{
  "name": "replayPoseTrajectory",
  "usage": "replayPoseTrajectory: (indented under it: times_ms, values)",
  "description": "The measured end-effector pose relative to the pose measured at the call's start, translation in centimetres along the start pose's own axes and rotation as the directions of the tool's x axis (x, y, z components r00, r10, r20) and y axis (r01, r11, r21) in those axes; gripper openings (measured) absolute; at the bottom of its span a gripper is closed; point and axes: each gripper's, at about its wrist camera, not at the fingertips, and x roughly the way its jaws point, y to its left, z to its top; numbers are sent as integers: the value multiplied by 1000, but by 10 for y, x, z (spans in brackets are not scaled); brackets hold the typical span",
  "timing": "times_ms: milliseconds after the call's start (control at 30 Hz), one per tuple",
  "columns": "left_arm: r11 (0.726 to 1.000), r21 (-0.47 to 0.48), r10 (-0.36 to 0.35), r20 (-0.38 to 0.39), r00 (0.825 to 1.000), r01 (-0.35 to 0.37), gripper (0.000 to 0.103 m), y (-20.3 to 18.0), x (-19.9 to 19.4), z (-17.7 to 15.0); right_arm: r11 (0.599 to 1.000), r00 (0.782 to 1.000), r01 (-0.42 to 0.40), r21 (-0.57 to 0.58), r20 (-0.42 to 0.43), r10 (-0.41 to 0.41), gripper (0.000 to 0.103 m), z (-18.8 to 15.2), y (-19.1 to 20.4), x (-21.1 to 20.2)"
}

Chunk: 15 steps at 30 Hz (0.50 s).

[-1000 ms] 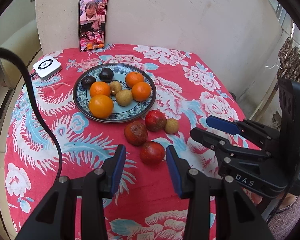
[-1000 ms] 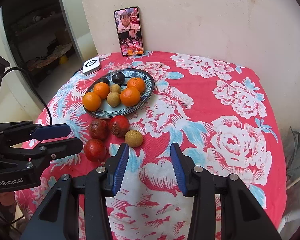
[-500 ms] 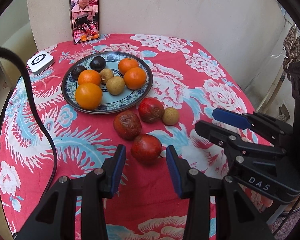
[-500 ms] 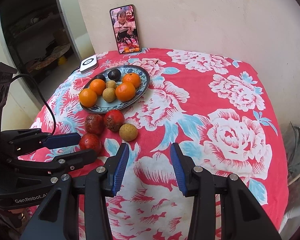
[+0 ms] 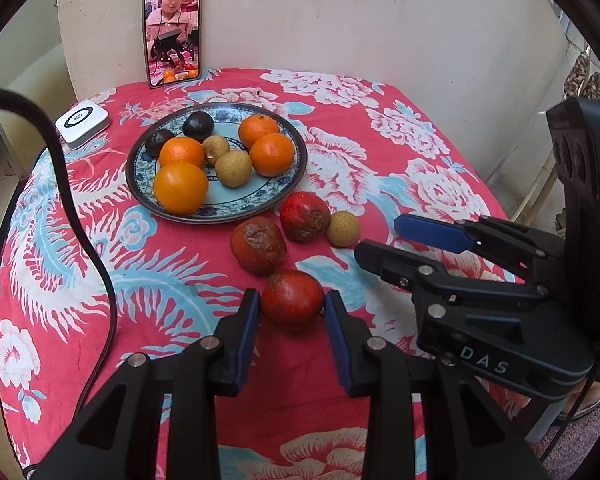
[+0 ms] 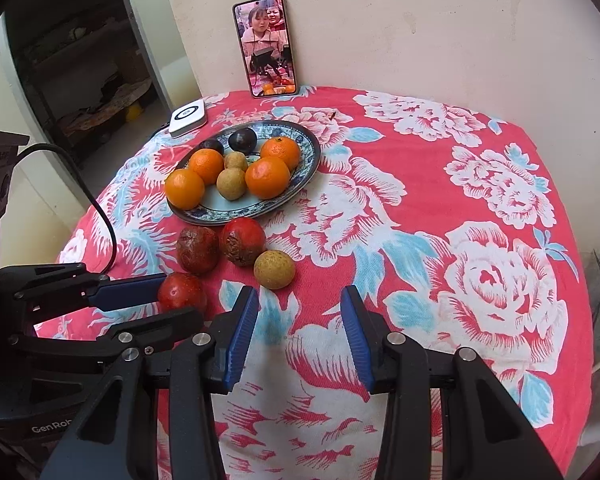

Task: Organize fruits
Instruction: 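Grasp a red fruit with the left tool while the right tool grasps a brown fruit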

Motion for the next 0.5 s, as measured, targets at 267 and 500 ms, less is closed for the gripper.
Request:
replayPoseTrajectory:
  times_ms: [267,500]
  values:
    - [999,-30,12,23,1000,-11,35,19,-15,-3,1000,1000,-6,-29,-8,6,44,5,9,8]
    - [997,-68,41,35,999,-38,35,35,-20,-3,999,1000,-2,-50,-12,2,44,11,14,15]
